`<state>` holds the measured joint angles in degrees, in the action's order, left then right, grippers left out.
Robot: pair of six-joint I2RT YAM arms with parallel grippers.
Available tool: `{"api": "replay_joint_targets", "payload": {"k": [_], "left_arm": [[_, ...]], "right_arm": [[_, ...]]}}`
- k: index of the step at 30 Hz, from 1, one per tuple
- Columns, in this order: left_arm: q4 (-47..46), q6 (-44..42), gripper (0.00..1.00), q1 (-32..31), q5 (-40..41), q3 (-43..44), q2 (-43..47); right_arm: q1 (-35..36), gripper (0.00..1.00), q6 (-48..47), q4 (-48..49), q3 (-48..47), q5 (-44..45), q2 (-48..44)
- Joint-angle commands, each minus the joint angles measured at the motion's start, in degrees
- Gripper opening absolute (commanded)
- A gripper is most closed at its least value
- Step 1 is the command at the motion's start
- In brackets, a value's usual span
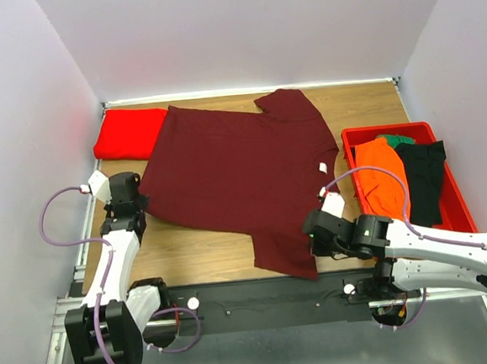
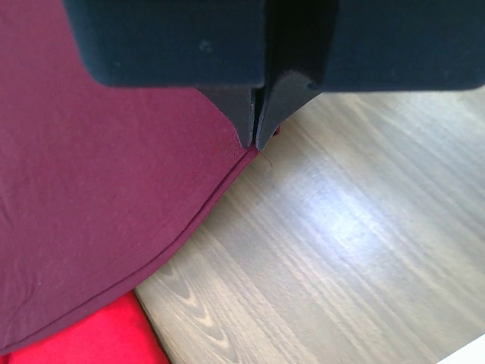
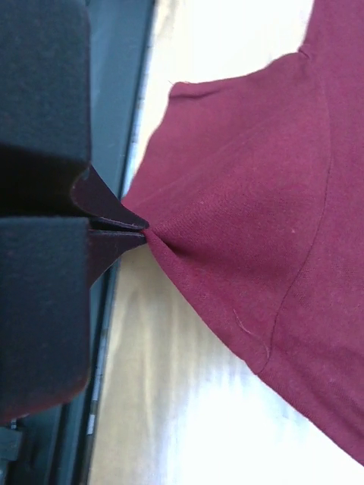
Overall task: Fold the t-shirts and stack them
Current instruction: Fold the tshirt
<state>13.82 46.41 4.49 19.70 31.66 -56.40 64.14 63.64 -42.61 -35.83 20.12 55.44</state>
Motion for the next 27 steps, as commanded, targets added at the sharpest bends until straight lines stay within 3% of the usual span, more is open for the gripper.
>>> {"api": "replay_joint_targets", "payload": {"k": [1, 6, 11, 16, 22, 27], "left_arm": [[4.19, 0.78, 0.0, 0.17, 3.15, -0.28, 2.7], [3.49, 1.49, 0.0, 0.17, 2.53, -0.28, 2.53], [-2.12, -0.45, 0.0, 0.25, -0.97, 1.73, -1.86], [-4.42, -1.67, 0.0, 0.25, -2.56, 8.4, -11.61], [-7.14, -3.78, 0.0, 0.25, -3.09, 13.07, -20.93], [-7.67, -3.53, 0.0, 0.25, -4.32, 15.62, -26.99]], "right_arm": [[3.09, 0.0, 3.07, -7.13, -1.52, -1.04, -1.74], [6.79, 0.0, 5.45, -8.36, -2.3, -0.17, -1.21], [6.09, 0.0, 4.14, -9.33, -6.7, 12.91, 1.49], [-1.19, 0.01, -2.71, -7.32, -14.78, 20.74, 12.92], [-15.16, 0.01, -14.59, 6.48, -15.67, 13.29, 18.91], [-18.87, 0.01, -17.93, 9.21, -19.0, 12.84, 21.72]]}}
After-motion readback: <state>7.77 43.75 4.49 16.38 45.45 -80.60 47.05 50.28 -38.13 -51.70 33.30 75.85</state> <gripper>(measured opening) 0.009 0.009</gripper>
